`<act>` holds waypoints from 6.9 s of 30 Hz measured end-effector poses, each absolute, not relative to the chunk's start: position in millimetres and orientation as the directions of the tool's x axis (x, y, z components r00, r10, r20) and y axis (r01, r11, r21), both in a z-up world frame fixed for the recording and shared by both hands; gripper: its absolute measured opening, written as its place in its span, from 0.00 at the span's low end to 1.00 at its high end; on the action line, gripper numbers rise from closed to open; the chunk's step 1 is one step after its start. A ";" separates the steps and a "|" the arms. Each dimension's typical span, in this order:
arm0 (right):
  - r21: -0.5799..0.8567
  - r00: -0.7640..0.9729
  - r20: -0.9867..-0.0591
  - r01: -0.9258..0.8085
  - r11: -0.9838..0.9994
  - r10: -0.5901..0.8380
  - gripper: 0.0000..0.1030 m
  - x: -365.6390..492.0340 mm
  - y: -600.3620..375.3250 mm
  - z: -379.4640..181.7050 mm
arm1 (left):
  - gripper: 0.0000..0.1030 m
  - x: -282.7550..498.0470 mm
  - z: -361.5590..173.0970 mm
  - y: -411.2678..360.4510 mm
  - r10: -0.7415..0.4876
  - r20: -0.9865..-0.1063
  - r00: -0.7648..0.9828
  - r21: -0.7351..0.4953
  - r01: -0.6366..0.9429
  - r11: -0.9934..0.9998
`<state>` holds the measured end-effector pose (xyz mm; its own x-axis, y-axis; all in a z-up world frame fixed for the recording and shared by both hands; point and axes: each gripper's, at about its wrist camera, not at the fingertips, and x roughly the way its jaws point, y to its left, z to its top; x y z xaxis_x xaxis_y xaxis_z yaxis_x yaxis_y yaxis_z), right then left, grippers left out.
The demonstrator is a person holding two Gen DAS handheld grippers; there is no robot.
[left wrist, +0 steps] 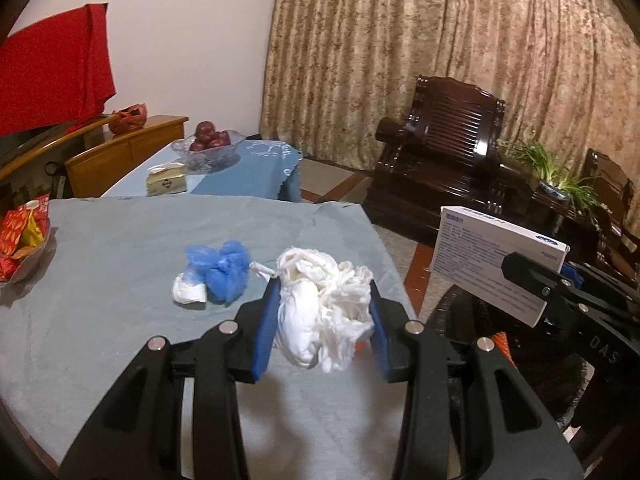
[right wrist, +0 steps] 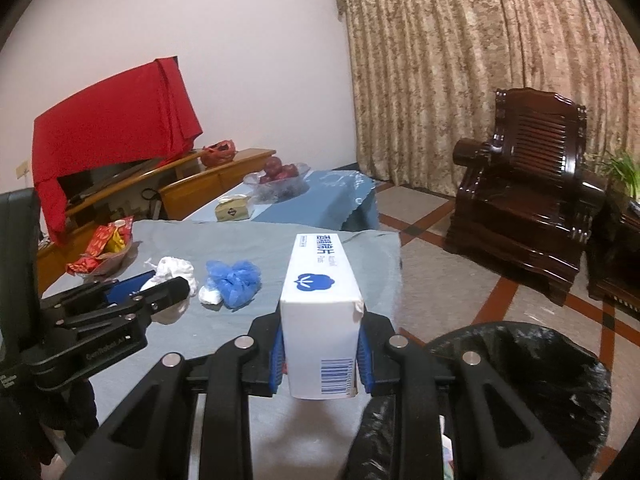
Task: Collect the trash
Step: 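Carry the tissue and medicine box over the trash bin with both tools, then open both grippers to drop tissue and box into the bin, then move both tools back over the table toward the red bag, then grasp the red plastic bag with the right gripper, then grasp the pink bag with the left gripper while the right gripper holds the red bag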
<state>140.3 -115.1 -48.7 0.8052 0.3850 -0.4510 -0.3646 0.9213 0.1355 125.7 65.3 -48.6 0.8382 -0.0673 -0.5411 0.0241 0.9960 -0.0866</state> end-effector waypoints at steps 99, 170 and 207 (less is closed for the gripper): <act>0.113 0.825 -0.540 -0.127 0.986 0.168 0.94 131.5 -212.1 -94.0 | 0.92 128.8 -87.2 36.6 -0.137 -0.560 0.817 -0.077 0.113 0.991; 0.150 0.596 -0.722 -0.360 0.921 0.350 0.39 249.6 8.1 -207.7 | 0.92 176.2 -159.0 205.8 0.096 -0.656 0.748 -0.039 -0.160 0.986; 0.206 0.681 -0.691 -0.137 0.969 0.243 0.37 263.8 -90.3 -173.7 | 0.92 249.5 -150.7 107.1 -0.027 -0.636 0.771 -0.041 0.001 0.999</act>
